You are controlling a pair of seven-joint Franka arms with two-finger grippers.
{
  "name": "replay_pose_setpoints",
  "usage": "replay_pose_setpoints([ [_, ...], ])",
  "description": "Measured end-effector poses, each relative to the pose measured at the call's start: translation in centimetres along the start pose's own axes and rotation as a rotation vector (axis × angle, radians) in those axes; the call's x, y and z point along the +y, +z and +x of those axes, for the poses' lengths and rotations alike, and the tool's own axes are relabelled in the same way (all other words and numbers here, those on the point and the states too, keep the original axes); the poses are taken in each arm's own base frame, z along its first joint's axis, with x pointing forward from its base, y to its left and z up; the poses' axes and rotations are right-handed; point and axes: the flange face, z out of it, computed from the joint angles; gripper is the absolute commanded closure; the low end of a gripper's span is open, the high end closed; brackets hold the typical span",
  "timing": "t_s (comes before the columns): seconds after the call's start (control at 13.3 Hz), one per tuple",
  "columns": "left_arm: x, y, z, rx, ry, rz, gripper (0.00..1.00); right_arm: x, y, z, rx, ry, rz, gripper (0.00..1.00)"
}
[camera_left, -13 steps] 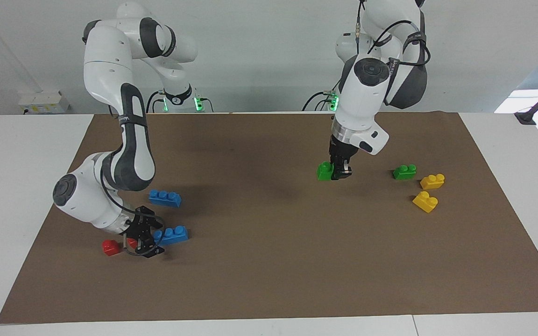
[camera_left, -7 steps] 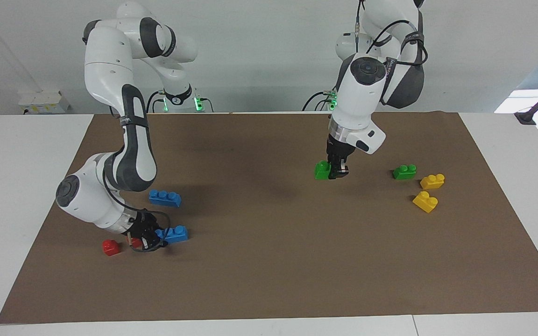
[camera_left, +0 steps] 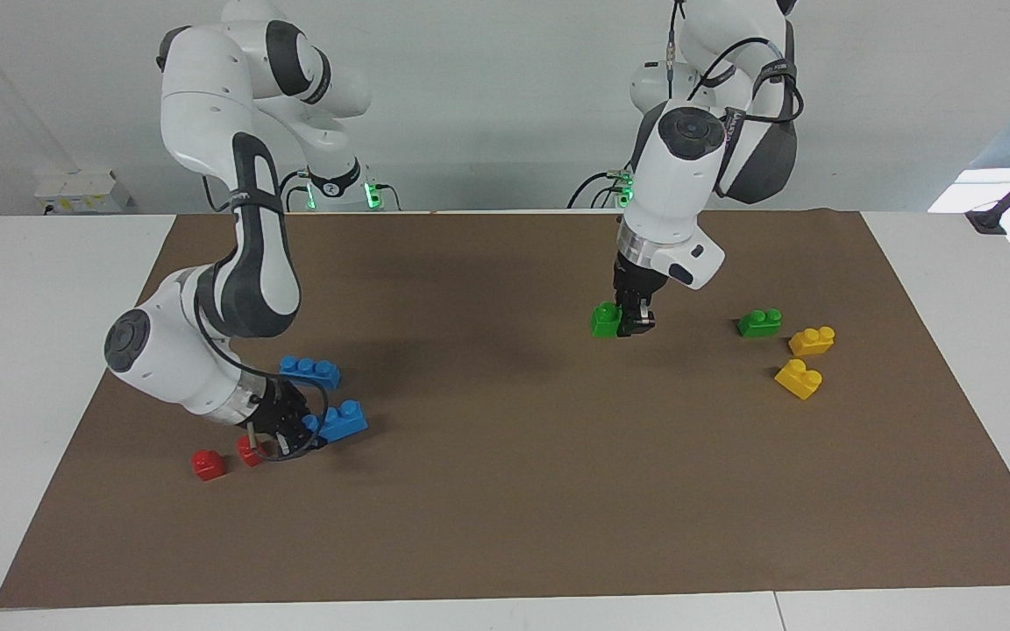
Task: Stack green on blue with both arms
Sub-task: 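Lift the blue brick with the right gripper and carry it toward the table center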
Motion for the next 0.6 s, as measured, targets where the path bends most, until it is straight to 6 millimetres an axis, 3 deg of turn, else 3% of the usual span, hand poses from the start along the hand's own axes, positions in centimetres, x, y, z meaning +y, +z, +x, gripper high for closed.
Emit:
replay_pose_setpoints([
  [0.15,0.0,0.0,0.0,0.000,0.000,0.000,1.00,-0.7,-2.0,-6.2,-0.015,0.083,0.015,1.00],
  [0.3,0.0,0.0,0.0,0.000,-0.001,0.000,1.00,-0.9,-2.0,-11.2,-0.018,0.168,0.011,1.00],
  [0.45,0.1,-0.2,0.1,-0.001,-0.003,-0.003,1.00,-0.9,0.0,-14.9,-0.019,0.197,-0.018,1.00],
  [0.6,0.3,-0.7,0.3,-0.001,-0.007,-0.005,1.00,-0.7,2.6,-17.5,-0.011,0.221,0.001,1.00],
])
